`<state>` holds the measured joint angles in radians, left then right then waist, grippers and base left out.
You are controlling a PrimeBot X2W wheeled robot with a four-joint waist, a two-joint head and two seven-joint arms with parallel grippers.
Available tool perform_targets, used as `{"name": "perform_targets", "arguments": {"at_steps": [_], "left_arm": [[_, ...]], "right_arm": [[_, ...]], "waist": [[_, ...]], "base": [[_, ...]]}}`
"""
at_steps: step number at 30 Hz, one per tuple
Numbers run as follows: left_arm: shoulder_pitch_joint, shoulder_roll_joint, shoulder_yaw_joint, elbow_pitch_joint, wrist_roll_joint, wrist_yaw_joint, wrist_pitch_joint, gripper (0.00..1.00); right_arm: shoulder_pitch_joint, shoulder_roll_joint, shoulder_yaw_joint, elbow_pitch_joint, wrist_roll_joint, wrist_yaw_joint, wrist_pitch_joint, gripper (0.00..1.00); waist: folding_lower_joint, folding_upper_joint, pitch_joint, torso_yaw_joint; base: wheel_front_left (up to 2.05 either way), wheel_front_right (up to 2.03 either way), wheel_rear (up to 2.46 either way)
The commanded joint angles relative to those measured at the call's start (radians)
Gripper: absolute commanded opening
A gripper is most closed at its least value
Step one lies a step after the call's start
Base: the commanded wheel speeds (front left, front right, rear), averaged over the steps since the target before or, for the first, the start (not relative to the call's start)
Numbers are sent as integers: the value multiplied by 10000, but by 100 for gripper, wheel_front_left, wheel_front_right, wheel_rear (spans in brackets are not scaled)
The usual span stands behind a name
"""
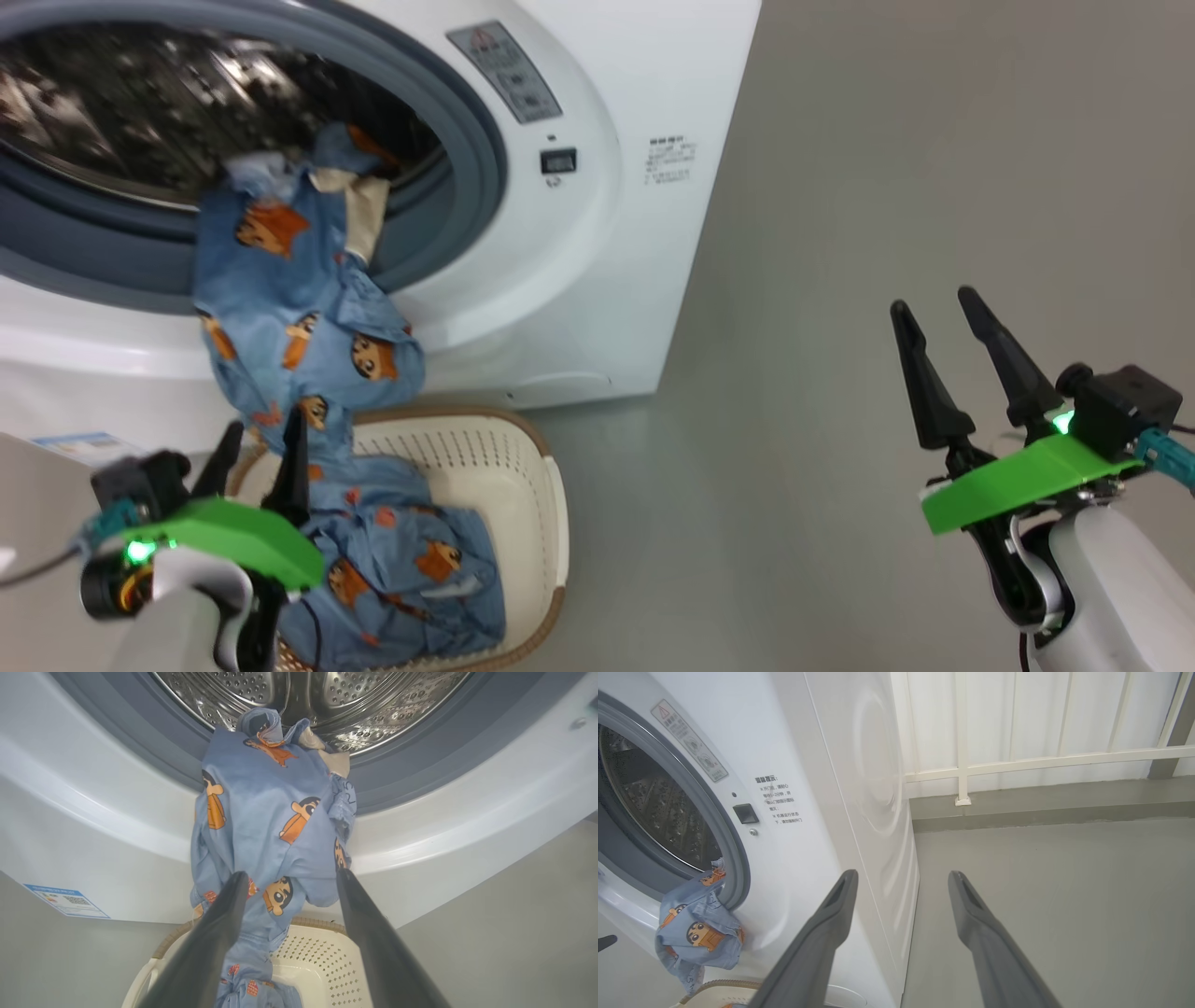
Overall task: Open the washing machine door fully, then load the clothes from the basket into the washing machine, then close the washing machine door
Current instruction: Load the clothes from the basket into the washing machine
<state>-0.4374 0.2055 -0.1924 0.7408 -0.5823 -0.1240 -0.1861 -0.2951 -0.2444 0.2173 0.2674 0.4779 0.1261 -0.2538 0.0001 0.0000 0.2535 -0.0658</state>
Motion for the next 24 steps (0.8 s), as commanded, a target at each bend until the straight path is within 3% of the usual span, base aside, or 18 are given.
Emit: {"name": "perform_targets", "arguments": {"at_steps": [1,24], "left_arm": [[-504,417,191,57,-137,-59,-50,100],[-3649,1815,-1666,2846,-1591,-66,-138,100]], "right_arm": [[-251,-35,96,-287,-137,46,-80,100],[-1033,339,104,-538,-405,46,-80,100]], "waist": [[-1,0,607,-246],[-1,0,2699,-1034]], "base": [[0,0,0],[0,0,0]]}}
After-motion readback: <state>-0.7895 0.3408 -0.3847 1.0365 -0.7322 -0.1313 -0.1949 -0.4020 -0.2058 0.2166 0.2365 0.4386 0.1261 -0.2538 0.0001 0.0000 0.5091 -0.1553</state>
